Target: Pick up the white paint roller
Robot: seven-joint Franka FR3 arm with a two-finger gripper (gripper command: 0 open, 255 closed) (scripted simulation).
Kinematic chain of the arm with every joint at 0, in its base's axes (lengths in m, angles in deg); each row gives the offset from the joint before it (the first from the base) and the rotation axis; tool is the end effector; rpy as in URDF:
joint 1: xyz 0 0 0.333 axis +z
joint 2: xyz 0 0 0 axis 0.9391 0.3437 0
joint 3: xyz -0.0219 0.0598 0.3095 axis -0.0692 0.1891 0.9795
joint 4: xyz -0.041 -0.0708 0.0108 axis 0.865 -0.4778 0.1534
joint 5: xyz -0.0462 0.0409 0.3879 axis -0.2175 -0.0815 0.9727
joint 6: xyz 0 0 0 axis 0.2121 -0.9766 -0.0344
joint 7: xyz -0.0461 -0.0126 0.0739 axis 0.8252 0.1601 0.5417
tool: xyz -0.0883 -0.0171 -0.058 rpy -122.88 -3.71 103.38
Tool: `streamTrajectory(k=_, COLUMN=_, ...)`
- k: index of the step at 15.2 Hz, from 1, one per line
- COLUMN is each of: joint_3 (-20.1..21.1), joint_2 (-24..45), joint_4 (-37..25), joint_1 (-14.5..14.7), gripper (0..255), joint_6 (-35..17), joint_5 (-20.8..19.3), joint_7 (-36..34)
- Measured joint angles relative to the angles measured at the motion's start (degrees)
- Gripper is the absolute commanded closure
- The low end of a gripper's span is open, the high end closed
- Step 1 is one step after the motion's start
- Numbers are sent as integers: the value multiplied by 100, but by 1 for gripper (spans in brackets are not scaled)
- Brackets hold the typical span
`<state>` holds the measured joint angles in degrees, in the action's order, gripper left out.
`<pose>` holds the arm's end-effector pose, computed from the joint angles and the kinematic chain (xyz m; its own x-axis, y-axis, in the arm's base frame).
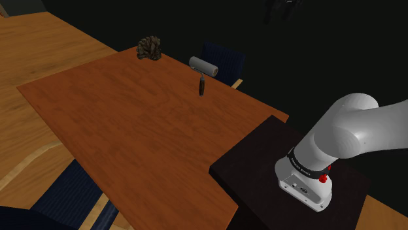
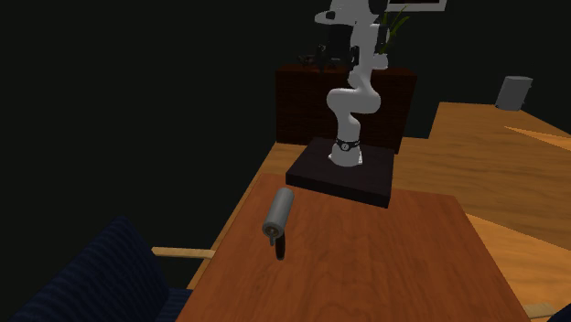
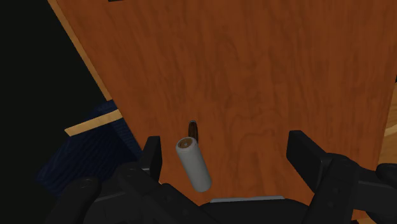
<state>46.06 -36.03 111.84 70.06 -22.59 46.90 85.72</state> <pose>0.2970 -0.0315 0.6535 0.9780 -0.0826 0.1916 -0.0837 -0.9965 -0.0021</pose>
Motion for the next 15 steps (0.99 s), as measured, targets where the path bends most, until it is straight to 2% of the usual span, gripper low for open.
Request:
streamTrajectory(k=2, joint_3=0, joint_2=73, joint_4=-4, joint_1=2, gripper=0, joint_6=-56, joint_5=-8, joint_7=2)
streamTrajectory(k=5, joint_3=-12, joint_2=495, joint_4=23, joint_1=12, gripper=0, joint_6=-431, joint_5=-61, joint_7=24)
streamTrajectory(k=15, joint_3=-48, joint_2=2320, joint_4=-175, joint_1=31, gripper=0, joint_6=-1796, joint_5=-254, joint_7=60)
